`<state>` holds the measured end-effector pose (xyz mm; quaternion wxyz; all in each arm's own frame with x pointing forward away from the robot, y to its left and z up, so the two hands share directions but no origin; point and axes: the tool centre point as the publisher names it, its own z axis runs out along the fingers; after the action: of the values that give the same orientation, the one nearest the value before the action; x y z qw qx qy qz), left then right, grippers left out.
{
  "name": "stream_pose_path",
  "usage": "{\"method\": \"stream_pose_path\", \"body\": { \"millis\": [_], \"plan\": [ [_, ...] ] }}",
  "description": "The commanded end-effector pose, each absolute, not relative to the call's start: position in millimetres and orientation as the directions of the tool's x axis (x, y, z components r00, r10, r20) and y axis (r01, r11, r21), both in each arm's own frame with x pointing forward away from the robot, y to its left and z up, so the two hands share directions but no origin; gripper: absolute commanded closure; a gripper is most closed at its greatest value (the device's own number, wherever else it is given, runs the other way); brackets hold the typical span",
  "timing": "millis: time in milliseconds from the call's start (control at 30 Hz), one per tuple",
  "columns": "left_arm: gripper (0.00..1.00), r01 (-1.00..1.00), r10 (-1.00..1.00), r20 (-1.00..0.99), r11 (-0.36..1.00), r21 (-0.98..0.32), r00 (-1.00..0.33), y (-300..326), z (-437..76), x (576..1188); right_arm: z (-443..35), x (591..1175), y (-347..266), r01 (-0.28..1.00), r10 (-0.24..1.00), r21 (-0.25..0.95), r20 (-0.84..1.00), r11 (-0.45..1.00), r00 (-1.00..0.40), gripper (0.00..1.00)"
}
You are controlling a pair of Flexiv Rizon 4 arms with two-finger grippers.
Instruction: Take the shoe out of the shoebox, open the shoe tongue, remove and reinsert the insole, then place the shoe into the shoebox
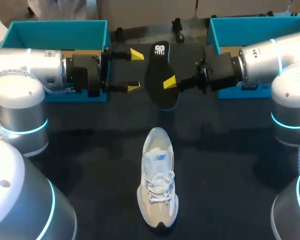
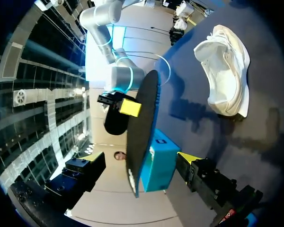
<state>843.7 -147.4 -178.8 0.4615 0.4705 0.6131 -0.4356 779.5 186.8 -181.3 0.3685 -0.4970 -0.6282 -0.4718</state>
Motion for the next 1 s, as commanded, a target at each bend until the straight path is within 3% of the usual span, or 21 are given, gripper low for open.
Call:
{"method": "stream_pose_path", "body": {
  "millis": [33,433,467,933,1000],
  "plan": [
    [0.0,0.949,0.262,-0.941,0.283,-0.136,-0.213,-145.9,-173.6,826.5,-185.0,776.5,180.9,0.953,0.26,0.299,0.917,0.053,-0.302,1.0],
    [0.0,0.827,0.494,-0.683,0.465,-0.315,-0.538,-109.2,-190.8,818.8,-202.7,766.0,160.2,0.874,0.263,0.483,0.838,0.054,-0.479,1.0],
    [0.0,0.836,0.499,-0.702,0.482,-0.262,-0.508,-103.4,-192.0,816.2,-207.4,766.2,159.4,0.886,0.272,0.461,0.848,0.046,-0.455,1.0],
    [0.0,0.836,0.499,-0.702,0.482,-0.262,-0.508,-103.4,-192.0,816.2,-207.4,766.2,159.4,0.886,0.272,0.461,0.848,0.046,-0.455,1.0],
    [0.0,0.771,0.497,-0.626,0.568,-0.289,-0.601,-105.0,-194.9,817.2,-213.8,765.8,164.5,0.879,0.276,0.474,0.84,0.043,-0.466,1.0]
  ]
}}
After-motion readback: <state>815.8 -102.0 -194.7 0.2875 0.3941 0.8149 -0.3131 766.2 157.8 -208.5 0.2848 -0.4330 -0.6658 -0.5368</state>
